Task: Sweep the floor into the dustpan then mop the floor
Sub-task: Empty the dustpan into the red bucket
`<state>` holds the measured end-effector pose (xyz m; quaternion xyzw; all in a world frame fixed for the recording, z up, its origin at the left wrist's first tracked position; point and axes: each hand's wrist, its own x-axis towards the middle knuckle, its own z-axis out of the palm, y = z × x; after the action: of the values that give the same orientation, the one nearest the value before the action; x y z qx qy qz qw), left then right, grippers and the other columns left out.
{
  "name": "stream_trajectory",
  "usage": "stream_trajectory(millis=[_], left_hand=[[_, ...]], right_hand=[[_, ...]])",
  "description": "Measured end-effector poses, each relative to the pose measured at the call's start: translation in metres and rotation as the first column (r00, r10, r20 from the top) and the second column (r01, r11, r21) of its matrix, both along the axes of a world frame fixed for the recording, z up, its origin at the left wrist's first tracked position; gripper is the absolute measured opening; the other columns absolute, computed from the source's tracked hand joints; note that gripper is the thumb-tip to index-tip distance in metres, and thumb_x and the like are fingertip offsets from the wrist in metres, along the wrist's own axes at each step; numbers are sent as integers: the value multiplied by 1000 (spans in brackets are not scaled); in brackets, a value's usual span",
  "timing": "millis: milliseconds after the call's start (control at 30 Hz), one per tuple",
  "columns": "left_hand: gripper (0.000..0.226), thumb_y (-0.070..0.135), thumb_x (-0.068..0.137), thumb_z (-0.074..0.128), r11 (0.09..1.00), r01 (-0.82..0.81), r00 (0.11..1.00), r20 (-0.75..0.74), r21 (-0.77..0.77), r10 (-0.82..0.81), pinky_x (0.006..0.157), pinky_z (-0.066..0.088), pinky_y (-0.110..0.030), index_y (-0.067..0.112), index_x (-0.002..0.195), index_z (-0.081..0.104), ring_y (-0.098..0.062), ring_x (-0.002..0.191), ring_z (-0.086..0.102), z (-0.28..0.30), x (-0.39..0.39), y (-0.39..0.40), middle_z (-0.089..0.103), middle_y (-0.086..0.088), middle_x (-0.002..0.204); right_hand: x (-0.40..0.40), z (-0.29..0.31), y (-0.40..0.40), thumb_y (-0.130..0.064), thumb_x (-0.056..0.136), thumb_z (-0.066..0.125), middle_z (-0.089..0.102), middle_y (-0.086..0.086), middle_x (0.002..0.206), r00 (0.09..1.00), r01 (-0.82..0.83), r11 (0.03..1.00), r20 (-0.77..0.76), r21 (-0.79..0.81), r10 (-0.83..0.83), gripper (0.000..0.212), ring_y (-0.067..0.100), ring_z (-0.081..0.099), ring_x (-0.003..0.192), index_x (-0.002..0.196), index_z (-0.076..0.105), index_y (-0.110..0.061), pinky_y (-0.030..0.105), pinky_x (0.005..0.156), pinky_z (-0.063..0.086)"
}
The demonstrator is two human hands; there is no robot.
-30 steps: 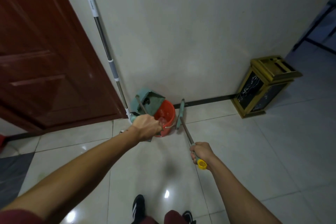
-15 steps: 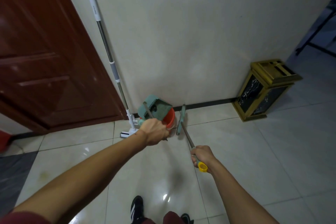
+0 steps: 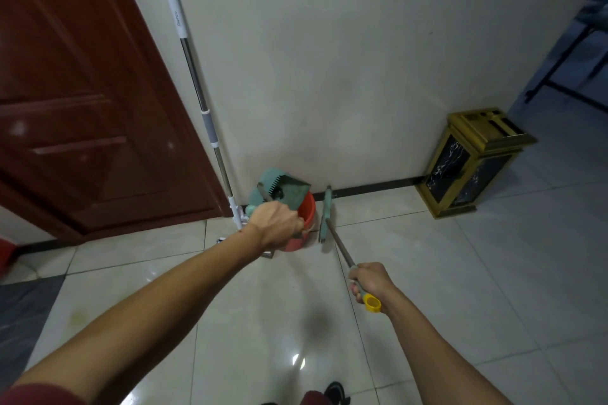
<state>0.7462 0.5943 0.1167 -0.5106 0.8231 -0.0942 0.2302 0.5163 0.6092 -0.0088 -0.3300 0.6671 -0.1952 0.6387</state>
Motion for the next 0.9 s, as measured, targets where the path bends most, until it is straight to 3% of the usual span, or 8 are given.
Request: stream_trajectory(millis=[100,300,567,733,900], left_hand=[[20,29,101,52,991,-93,990,-115,-91,83,56,41,-34,18,100,68,-28,76,69,17,11,2,72,-5,87],[24,37,93,59,907,-361,862,-448,-217,237,70,58,-42,24,113,66,-38,86,70,43,52,15,73,-11,99],[25,30,89,58,871,-474,736,-602,-129,311,66,50,-39,24,111,69,-39,86,69,23,21,1,73,-13,98],[29,32,84,57,886,-461,709,-624,-55,330,63,52,-36,24,108,70,-36,84,69,-6,-21,-42,74,-10,95],[24,39,86,57,908,-420,741,-576,3,344,62,48,-37,24,101,70,-36,84,69,-44,-76,-100,74,-9,92]], right_hand=[[5,13,12,7,87,53,47,17,64,998,56,998,-4,-12,-56,8,19,42,40,85,60,6,20,39,34],[5,34,32,3,88,55,51,19,65,992,107,990,-55,-96,-112,13,22,46,43,92,63,13,24,41,37],[-34,44,22,1,88,57,53,19,63,979,184,976,-72,-114,-193,11,22,46,44,88,64,9,23,42,38],[-78,27,-15,0,87,58,55,19,60,971,198,978,-123,-69,-205,10,22,46,42,81,63,7,23,42,39],[-131,4,-67,1,87,55,53,20,59,971,192,981,-143,-10,-191,11,21,43,40,77,59,5,22,41,37]])
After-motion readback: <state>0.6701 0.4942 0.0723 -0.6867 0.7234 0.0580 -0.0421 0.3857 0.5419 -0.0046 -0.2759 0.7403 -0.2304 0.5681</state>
